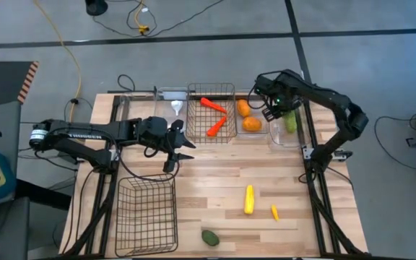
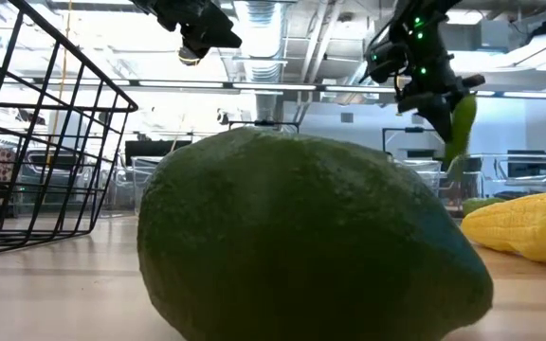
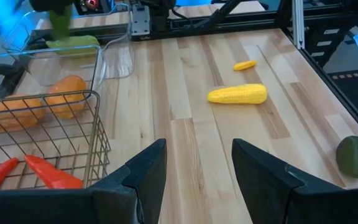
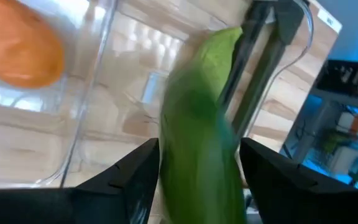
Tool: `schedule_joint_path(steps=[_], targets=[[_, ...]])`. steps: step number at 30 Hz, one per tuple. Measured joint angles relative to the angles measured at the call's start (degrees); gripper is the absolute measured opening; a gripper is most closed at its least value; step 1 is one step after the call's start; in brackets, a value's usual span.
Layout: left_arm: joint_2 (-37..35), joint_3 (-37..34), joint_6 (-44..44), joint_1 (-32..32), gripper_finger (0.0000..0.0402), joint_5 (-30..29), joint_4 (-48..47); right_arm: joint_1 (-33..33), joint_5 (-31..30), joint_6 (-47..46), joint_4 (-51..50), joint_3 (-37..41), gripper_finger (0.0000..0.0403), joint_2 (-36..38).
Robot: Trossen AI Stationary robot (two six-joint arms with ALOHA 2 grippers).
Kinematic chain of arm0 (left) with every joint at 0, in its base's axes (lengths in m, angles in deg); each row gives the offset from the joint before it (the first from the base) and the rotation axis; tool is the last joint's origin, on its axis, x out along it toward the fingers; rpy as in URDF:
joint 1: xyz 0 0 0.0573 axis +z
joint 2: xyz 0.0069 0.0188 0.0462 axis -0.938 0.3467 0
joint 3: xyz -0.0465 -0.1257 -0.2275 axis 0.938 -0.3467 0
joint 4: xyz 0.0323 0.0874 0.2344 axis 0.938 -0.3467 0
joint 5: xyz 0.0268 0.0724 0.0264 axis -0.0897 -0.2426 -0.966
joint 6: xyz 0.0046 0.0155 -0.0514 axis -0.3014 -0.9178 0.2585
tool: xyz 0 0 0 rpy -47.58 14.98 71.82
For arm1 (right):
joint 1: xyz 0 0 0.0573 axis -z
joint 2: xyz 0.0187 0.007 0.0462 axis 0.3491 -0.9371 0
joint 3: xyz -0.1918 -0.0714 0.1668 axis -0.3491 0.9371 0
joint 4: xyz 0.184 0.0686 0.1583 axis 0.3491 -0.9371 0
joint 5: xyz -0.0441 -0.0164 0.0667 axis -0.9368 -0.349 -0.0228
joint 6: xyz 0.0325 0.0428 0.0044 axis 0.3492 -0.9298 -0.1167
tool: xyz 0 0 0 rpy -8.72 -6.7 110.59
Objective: Sort produce into baskets
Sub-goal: Put the green cucumber into the right transparent bin, then put the green lime into the bottom wire basket
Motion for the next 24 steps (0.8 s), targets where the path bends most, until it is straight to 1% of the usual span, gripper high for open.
schedule_joint_path(steps=[4,10,15,20,24], targets=[[0.0,0.0,-0.1,0.0,0.0171,0.0,0.0,1.4,-0.2,-0.1,0.0,0.0,0.026,-1.2],[0.0,0.0,-0.2,0.0,0.0171,0.0,0.0,2.6,-0.3,-0.1,0.0,0.0,0.026,-1.8],[0.0,0.0,-0.2,-0.6,0.0171,1.6,0.0,2.6,-0.2,-0.1,0.0,0.0,0.026,-1.7],[0.0,0.0,-0.2,-1.7,0.0171,1.8,0.3,2.1,-0.2,-1.1,0.0,0.0,0.026,0.3],[0.0,0.0,0.8,-2.1,0.0171,1.8,0.3,-0.9,-0.3,-4.3,0.3,0.0,0.026,4.2]])
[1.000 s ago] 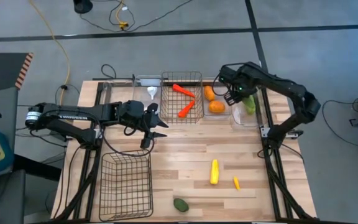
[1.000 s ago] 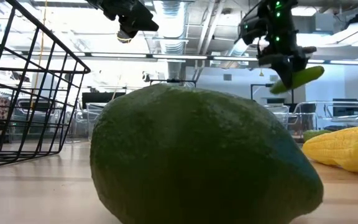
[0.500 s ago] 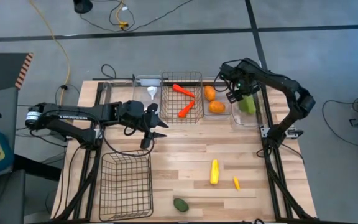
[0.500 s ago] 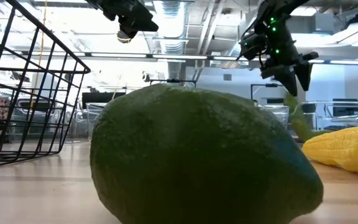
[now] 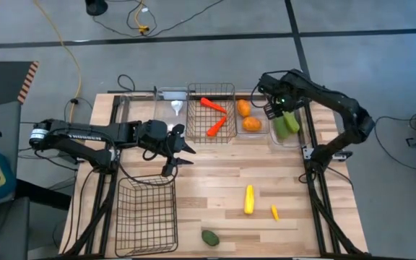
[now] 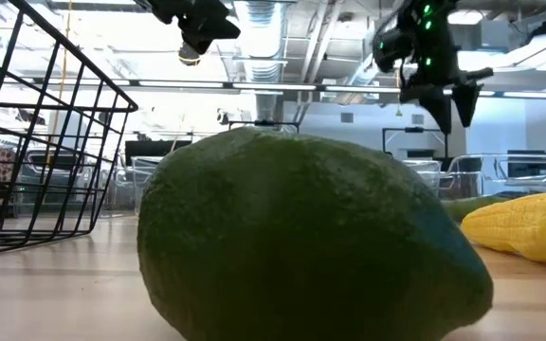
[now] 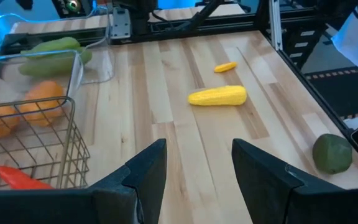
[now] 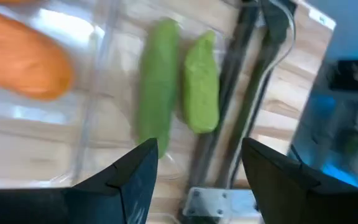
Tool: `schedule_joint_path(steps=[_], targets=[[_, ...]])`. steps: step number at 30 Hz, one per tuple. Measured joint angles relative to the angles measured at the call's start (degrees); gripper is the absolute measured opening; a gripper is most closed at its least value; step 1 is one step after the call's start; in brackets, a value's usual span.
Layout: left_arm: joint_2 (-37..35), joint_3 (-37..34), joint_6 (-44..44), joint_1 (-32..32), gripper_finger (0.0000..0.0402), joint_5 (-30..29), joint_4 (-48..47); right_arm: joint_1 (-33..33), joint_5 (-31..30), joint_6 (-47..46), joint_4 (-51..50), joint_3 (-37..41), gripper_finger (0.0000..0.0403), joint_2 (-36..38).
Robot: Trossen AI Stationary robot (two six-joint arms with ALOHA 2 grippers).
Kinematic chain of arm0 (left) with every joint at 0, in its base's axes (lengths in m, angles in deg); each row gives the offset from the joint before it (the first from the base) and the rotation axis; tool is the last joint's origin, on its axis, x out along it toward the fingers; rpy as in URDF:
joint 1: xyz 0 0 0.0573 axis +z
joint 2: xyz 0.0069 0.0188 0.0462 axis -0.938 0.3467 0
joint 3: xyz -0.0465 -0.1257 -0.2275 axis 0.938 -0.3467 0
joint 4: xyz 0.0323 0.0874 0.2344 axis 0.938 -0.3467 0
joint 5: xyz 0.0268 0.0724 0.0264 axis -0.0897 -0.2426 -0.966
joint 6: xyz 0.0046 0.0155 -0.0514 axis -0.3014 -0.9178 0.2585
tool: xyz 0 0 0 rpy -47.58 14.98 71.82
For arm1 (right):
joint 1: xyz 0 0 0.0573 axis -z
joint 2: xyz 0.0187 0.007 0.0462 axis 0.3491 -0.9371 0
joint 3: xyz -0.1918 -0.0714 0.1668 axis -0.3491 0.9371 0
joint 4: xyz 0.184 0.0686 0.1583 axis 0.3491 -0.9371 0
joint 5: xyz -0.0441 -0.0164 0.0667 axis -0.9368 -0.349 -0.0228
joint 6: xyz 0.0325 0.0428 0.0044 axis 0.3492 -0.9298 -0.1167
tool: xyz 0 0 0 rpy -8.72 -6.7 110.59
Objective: Sort produce into baskets
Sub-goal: Put the green lime into the bottom wire basket
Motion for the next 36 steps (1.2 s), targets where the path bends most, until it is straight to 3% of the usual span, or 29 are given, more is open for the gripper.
schedule_joint_path(steps=[9,19,36], targets=[[0.0,0.0,2.6,0.0,0.0171,-0.8,0.0,-16.3,0.0,-8.9,5.7,0.0,0.026,8.5],[0.0,0.0,-1.5,-1.3,0.0183,1.1,0.1,-30.6,0.1,-12.9,9.2,0.0,0.026,9.3],[0.0,0.0,-1.6,-8.0,0.0362,-3.5,3.5,-34.9,0.3,-13.0,11.2,0.0,0.026,4.9]])
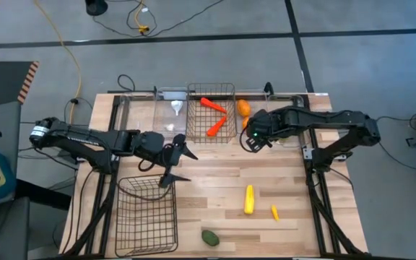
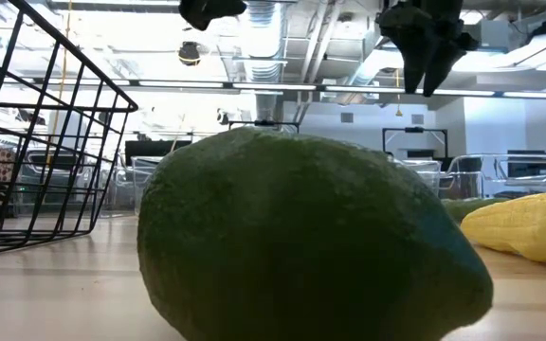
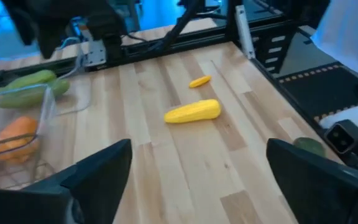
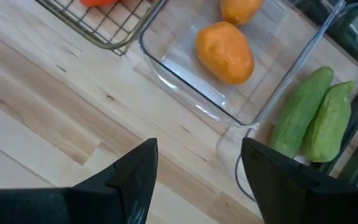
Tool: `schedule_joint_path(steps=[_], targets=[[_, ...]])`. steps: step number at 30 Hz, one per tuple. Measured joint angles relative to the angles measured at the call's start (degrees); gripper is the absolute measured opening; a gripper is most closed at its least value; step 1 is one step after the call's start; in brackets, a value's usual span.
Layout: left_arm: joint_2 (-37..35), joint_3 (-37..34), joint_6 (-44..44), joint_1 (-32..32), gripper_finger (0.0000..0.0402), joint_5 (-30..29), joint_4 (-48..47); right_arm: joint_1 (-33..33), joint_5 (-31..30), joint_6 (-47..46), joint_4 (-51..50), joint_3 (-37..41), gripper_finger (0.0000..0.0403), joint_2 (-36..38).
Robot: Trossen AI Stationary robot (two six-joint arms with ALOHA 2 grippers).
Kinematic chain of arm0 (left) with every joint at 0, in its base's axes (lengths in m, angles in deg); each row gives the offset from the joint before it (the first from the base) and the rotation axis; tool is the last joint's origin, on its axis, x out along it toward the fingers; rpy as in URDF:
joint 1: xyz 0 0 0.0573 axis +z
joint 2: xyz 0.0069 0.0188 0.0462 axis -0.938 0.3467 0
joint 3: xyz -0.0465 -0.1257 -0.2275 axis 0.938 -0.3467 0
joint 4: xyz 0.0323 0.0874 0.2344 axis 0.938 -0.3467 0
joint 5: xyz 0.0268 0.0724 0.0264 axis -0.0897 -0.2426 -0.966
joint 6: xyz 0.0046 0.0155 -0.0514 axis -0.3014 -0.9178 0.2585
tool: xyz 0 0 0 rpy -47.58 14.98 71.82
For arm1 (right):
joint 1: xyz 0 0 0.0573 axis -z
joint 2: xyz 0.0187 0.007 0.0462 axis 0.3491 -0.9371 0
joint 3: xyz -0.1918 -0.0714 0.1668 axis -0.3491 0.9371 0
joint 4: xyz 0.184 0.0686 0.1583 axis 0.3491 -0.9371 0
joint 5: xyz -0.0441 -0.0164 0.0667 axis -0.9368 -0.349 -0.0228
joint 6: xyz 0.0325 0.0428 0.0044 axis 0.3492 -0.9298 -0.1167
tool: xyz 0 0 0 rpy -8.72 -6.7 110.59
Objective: Sort produce into baskets
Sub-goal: Put the green lime into the bottom wire basket
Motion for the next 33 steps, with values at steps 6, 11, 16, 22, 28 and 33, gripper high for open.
schedule_joint_path(steps=[6,11,16,22,28,33], targets=[[0.0,0.0,4.0,-2.9,0.0382,0.0,0.1,-0.9,0.2,0.0,0.8,0.0,0.026,-0.5],[0.0,0.0,7.7,-5.1,0.0383,1.0,3.6,-1.7,0.9,0.0,1.6,0.0,0.026,-0.6],[0.0,0.2,8.6,-6.7,0.0383,3.9,12.1,-2.0,1.3,0.0,2.9,0.0,0.026,-0.6],[2.3,8.6,9.7,-6.7,0.0383,5.9,6.5,-2.0,1.3,0.2,5.2,0.0,0.026,-0.6],[12.7,23.7,7.0,-6.7,0.0383,7.2,-7.7,-2.0,1.3,0.2,5.6,0.0,0.026,-0.6],[25.4,37.0,4.1,-7.5,0.0383,11.3,-20.7,-2.0,1.3,0.6,5.3,0.0,0.026,-0.6]])
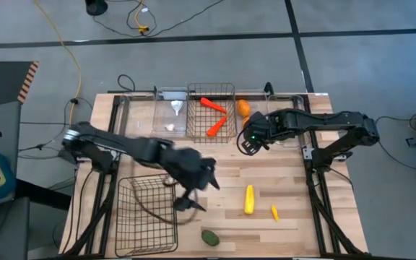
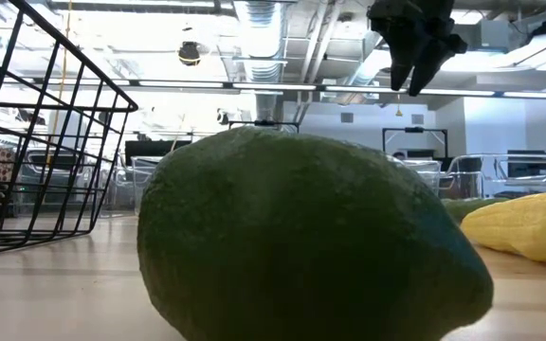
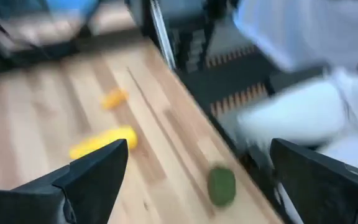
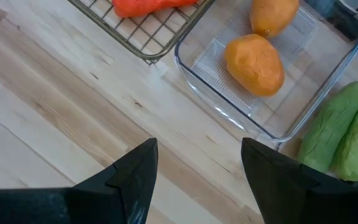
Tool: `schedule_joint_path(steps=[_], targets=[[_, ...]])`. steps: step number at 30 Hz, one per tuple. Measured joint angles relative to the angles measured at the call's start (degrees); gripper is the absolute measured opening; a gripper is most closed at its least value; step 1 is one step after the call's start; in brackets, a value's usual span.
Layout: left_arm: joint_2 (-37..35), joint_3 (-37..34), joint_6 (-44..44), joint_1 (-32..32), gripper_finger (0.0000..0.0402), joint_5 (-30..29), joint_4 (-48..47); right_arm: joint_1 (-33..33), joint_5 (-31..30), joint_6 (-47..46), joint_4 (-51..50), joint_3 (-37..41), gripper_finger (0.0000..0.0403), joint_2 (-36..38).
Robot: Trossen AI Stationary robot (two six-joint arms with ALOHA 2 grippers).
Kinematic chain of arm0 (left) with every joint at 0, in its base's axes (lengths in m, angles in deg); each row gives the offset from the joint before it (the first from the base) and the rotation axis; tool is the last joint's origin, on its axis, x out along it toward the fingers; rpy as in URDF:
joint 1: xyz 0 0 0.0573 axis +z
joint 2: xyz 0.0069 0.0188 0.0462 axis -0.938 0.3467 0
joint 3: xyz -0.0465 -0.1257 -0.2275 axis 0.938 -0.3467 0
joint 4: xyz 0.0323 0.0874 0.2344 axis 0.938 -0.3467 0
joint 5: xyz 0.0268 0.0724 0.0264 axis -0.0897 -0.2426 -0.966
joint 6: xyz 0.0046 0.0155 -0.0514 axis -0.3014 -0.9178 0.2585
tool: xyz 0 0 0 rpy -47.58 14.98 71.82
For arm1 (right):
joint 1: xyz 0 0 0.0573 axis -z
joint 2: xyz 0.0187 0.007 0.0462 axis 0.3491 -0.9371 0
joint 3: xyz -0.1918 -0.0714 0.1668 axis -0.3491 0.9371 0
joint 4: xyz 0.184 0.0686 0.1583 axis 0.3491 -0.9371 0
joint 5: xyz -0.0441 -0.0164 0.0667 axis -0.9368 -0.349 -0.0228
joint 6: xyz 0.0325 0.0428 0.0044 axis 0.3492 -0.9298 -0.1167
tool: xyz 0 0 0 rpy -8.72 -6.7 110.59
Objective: Sort produce into baskets
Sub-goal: Put the green lime into the bottom wire basket
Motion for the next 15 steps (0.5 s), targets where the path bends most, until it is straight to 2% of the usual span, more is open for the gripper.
schedule_joint_path(steps=[2,6,15], targets=[[4.7,4.2,-1.1,-0.5,0.0383,0.5,-5.2,0.0,0.0,0.0,-0.4,0.0,0.026,0.0],[11.8,8.9,-4.6,-2.2,0.0383,0.5,-9.5,0.0,0.0,0.0,-1.0,0.0,0.026,0.2],[22.1,10.2,-12.4,-7.3,0.0383,-4.4,-9.8,0.0,0.0,0.0,-1.2,0.0,0.026,0.2]])
